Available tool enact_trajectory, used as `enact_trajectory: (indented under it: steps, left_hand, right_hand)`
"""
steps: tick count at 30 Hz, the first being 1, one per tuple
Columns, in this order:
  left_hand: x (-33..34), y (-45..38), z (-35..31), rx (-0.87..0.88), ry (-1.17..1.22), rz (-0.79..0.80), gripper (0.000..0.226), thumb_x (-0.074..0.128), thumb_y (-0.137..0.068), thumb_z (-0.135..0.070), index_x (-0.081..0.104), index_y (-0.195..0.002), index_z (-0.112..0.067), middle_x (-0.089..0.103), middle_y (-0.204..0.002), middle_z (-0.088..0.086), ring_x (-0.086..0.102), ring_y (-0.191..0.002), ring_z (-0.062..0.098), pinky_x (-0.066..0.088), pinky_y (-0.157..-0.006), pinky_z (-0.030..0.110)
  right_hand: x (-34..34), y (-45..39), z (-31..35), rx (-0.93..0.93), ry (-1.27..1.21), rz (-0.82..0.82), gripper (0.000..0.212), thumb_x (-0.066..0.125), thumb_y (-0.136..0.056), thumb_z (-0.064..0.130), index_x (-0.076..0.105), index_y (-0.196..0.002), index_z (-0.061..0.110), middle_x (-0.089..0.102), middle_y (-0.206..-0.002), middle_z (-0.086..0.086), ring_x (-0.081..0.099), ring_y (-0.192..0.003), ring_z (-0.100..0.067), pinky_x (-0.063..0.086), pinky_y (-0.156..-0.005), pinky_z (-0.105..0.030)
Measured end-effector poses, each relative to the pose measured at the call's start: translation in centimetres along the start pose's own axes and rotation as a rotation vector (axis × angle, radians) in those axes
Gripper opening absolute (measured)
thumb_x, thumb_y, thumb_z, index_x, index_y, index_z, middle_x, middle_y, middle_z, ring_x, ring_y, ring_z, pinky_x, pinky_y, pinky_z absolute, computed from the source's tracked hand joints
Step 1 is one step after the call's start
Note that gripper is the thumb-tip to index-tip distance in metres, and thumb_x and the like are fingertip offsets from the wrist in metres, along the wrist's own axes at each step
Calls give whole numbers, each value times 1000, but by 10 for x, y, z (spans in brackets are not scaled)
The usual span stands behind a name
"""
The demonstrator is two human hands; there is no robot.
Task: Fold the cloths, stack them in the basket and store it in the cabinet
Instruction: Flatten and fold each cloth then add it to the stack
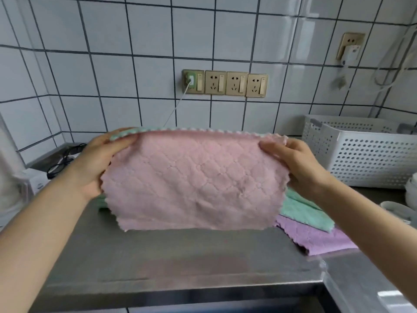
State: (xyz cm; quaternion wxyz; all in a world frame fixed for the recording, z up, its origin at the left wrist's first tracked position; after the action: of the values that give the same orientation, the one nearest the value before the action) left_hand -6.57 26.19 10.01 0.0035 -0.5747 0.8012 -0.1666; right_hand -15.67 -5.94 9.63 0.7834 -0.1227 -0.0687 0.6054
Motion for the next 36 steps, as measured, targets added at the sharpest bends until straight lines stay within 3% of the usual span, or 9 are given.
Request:
enact_trajectory:
  steps: [4, 9, 14, 16, 18, 20, 28, 31, 36]
  left_hand:
    - [-21, -10, 46, -177, -118, -122, 18, 58, -89, -12, 72, -78, -8, 72, -66, 0, 67, -56, 12, 53, -52, 19]
    - [-49, -6, 139, -379, -488, -120, 9, 62, -88, -12, 62, -82, -5, 56, -69, 10, 49, -57, 17, 42, -53, 22]
    - [-48, -45, 144, -131, -915, -201, 37, 65, -76, -13, 37, -52, -15, 28, -54, 7, 29, -54, 18, 22, -54, 28]
    - [-36, -58, 131, -5, -1069, -221, 12, 64, -79, -9, 59, -68, -11, 49, -62, 12, 44, -61, 25, 34, -56, 30]
    - [-15, -61, 128, 123, -1180, -133, 46, 64, -83, -4, 56, -127, -9, 62, -120, 14, 59, -106, 32, 48, -88, 37]
    - [8, -47, 129, 280, -1286, -20, 68, 59, -85, 0, 32, -147, -12, 36, -151, 6, 37, -136, 24, 35, -110, 38]
    - [43, 55, 185, 79, -1215, 585, 54, 50, -92, -47, 39, -142, -32, 17, -149, -27, 2, -139, -9, -2, -108, 10]
    - [38, 87, 187, 66, -1225, 698, 74, 35, -77, -73, 35, -142, -39, 12, -147, -33, 0, -137, -15, -6, -106, 4]
    - [11, 105, 182, 66, -1162, 654, 85, 35, -69, -85, 45, -138, -36, 26, -144, -32, 14, -134, -20, 10, -116, 15]
  right_hand:
    - [0, -24, -44, 159, 153, -39, 30, 69, -86, 27, 66, -81, -3, 70, -71, -15, 63, -58, -16, 50, -59, -25]
    - [-4, -29, -124, 293, 685, 45, 29, 62, -89, 17, 54, -62, 10, 46, -52, 0, 40, -43, -9, 35, -39, -19]
    - [-2, -51, -147, 328, 709, -61, 23, 58, -89, 10, 58, -65, 7, 48, -61, -7, 48, -54, -17, 57, -52, -30]
    - [-8, -64, -145, 295, 604, -193, 18, 50, -87, 0, 68, -86, -1, 59, -75, -12, 58, -69, -24, 59, -73, -46]
    - [-8, -69, -140, 205, 779, -213, 33, 46, -86, -2, 64, -113, 0, 66, -104, -18, 63, -95, -33, 52, -86, -39]
    - [6, -57, -136, 107, 1022, -95, 37, 50, -88, 3, 60, -123, 7, 63, -122, -13, 60, -109, -32, 44, -90, -29]
    - [63, 55, -144, -254, 1138, 458, 25, 49, -94, 17, 66, -112, 18, 59, -122, 3, 56, -111, -10, 33, -94, -8]
    - [72, 90, -131, -331, 1091, 560, 24, 50, -93, 29, 68, -104, 18, 62, -112, 6, 55, -101, -6, 36, -93, -8]
    - [57, 108, -144, -279, 1103, 612, 49, 47, -92, 49, 51, -134, 23, 42, -142, 11, 41, -128, -1, 25, -106, -9]
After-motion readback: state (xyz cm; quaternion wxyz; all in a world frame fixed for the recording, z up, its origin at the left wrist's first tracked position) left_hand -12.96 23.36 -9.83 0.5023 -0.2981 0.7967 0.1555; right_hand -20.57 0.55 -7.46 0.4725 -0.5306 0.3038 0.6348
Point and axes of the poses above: each hand's wrist, its own y-axis away from the middle knuckle, its own x-axis out of the palm, z = x × y, the point moved 8 cm from there along -y, towards the middle knuckle
